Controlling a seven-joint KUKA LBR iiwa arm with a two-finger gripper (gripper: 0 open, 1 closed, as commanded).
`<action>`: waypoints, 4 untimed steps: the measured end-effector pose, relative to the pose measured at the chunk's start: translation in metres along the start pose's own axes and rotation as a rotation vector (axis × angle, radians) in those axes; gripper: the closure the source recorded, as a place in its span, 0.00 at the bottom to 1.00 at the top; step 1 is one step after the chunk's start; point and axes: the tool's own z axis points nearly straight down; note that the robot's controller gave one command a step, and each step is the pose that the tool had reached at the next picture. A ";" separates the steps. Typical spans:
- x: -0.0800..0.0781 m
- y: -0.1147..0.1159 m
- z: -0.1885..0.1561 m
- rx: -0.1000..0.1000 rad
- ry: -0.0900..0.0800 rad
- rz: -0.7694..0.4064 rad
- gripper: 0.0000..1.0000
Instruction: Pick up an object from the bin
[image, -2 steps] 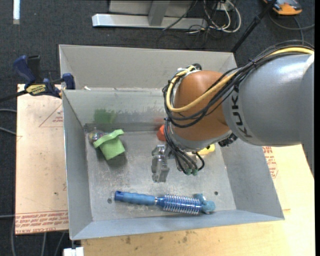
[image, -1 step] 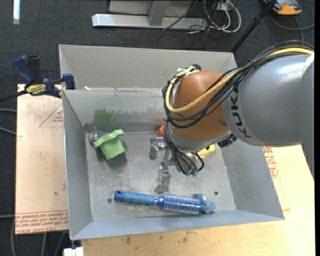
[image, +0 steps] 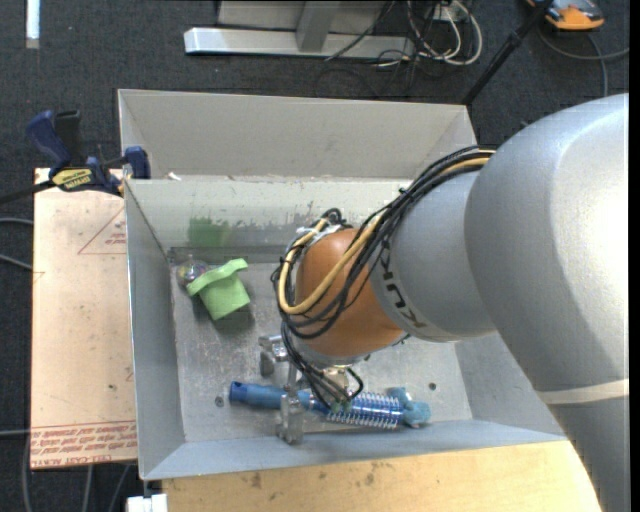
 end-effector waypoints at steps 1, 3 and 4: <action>-0.001 -0.001 -0.004 0.000 -0.001 0.002 1.00; -0.001 -0.001 -0.004 0.000 -0.002 0.002 1.00; -0.050 0.032 -0.156 -0.002 -0.014 -0.001 1.00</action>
Offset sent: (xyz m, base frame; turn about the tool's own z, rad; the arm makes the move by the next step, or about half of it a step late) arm 0.0000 0.0000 0.0000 0.0000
